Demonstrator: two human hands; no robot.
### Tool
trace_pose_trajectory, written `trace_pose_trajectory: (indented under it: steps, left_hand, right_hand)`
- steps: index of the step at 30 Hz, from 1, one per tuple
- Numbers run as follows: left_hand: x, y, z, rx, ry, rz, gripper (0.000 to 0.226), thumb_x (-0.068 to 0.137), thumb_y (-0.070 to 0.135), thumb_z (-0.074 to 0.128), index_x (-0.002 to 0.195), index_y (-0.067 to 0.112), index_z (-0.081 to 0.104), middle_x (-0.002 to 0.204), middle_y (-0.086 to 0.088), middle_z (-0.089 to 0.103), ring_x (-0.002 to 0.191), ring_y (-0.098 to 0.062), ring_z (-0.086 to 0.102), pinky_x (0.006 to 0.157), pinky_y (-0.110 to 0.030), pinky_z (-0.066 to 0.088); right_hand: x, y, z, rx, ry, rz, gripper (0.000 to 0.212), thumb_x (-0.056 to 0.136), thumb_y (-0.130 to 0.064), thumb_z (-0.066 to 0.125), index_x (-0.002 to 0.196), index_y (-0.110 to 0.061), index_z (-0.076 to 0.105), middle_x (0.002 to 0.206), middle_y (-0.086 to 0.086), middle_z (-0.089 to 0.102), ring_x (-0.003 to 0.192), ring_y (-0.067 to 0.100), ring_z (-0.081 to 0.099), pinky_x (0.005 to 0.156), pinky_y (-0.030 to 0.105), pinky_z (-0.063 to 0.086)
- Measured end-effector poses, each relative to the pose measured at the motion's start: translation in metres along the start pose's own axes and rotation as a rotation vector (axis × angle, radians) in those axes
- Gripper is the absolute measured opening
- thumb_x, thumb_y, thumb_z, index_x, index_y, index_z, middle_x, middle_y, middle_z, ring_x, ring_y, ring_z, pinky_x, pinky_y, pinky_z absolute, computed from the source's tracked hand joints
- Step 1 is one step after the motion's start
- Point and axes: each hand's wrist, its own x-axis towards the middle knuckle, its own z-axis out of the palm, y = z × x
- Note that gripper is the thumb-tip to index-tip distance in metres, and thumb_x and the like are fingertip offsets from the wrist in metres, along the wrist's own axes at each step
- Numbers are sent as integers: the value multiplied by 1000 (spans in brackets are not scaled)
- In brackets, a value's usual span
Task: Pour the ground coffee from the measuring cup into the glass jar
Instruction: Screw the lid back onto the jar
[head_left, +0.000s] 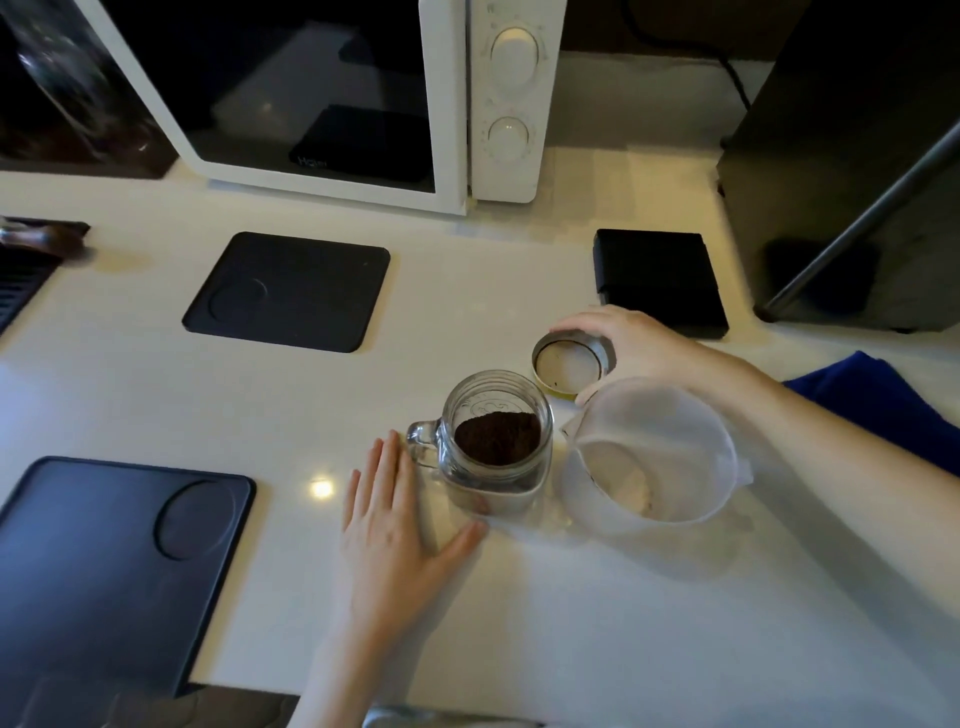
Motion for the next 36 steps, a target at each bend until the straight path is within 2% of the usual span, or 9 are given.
trace_pose_trajectory:
  steps: [4,8,13,17,20,23,28,34,36]
  left_hand:
    - [0,1,-1,-8,-6,-8,93,70,69,42,147,23,20,159,3,16,146,-11,2,118,-29,1]
    - [1,-1,-1,11,0,1,92,69,71,43,145,22,26,157,1,23,146,-14,9,118,-31,7]
    - [6,-5,-6,-58,-20,13,102,60,77,43,141,17,36,153,-3,33,143,-19,20,116,-33,16]
    - [11,3,-16,-350,-2,-21,110,51,73,57,143,19,29,148,1,37,136,-16,32,108,-26,24]
    - [13,13,-20,-550,19,-9,101,48,67,65,137,42,23,140,14,37,127,-4,38,100,-22,29]
    - [13,15,-17,-662,23,-15,93,47,63,71,125,57,22,138,9,48,122,-5,46,98,-26,39]
    - [14,11,-10,-757,-4,-18,98,46,55,77,132,43,31,131,7,55,117,-7,53,95,-28,45]
    - [14,16,-13,-862,-26,6,96,50,37,84,132,30,35,113,21,55,98,7,57,81,-11,47]
    - [13,18,-14,-859,-25,11,96,48,45,82,131,32,35,113,22,54,97,8,56,80,-12,48]
  right_hand:
    - [-10,-11,-20,173,128,55,72,63,-30,83,126,-13,51,120,2,50,115,18,50,92,21,37]
    - [-29,-35,-43,341,206,53,75,54,-53,72,120,-22,56,115,-2,51,106,8,55,91,17,44]
    - [-60,-74,-60,399,195,-48,78,52,-39,77,123,-29,48,124,-2,52,113,5,53,98,19,42]
    - [-77,-99,-56,239,128,-71,83,50,-25,79,126,-29,45,122,-18,47,114,0,49,96,13,40]
    - [-83,-106,-52,142,114,-63,80,51,-22,82,123,-27,49,118,-20,46,113,2,48,98,21,40]
    - [-88,-106,-51,96,111,-40,79,51,-16,84,122,-26,50,117,-16,47,111,4,49,98,24,40]
    - [-93,-111,-45,63,78,-24,78,55,-12,83,124,-26,48,119,-12,46,108,-2,46,91,7,34]
    - [-95,-122,-47,165,66,-26,79,56,-13,85,124,-29,47,117,-15,47,111,2,49,97,18,42]
    - [-93,-126,-48,186,59,-44,78,57,-12,85,124,-26,48,117,-13,50,111,4,51,99,19,41]
